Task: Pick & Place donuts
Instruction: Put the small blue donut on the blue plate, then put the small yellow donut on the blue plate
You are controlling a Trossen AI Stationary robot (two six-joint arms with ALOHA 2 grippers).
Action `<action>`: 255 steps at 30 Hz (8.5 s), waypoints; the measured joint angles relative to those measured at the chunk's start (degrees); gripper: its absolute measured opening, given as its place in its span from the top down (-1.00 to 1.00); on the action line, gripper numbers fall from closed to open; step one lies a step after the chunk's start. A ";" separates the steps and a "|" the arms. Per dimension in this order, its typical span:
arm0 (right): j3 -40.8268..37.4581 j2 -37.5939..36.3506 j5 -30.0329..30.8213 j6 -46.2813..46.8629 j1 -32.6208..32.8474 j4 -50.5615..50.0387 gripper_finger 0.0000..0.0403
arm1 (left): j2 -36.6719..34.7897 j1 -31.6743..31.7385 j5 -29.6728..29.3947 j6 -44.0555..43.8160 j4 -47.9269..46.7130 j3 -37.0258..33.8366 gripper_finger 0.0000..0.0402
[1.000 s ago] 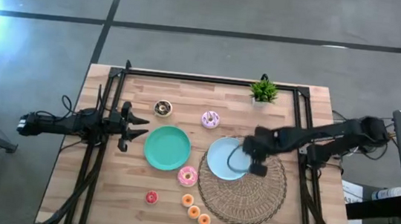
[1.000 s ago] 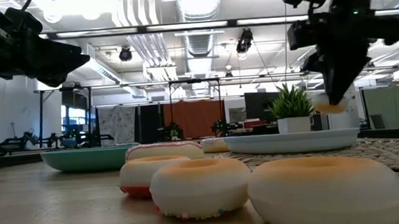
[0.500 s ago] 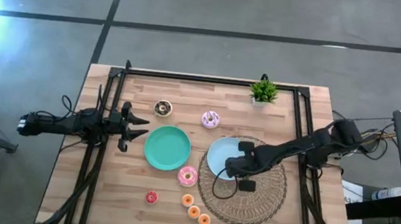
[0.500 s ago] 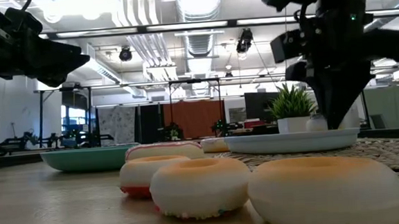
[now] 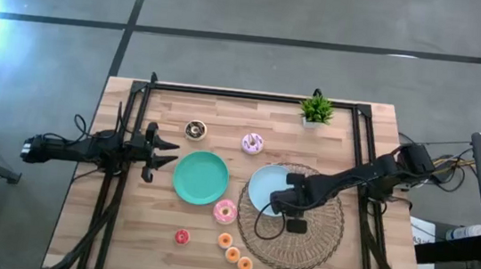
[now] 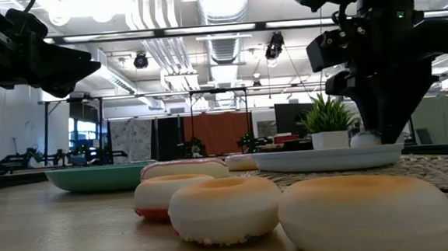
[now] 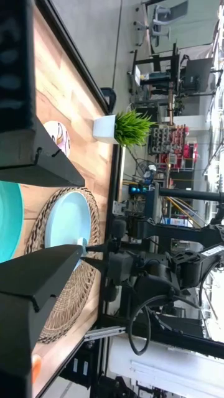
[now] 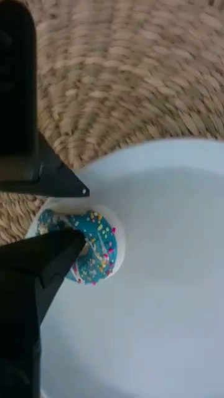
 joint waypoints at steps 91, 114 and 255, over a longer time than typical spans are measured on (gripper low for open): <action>0.59 -4.55 3.25 -12.88 2.82 11.76 0.01 | 45.86 2.25 13.27 -26.35 9.28 17.72 0.33; 29.83 17.79 -2.94 7.01 14.02 0.65 0.01 | 35.72 -6.10 13.92 -28.28 4.18 13.27 0.33; -3.14 7.39 48.12 61.07 -1.55 102.78 0.90 | 73.72 -17.48 -33.83 1.10 16.13 44.95 0.32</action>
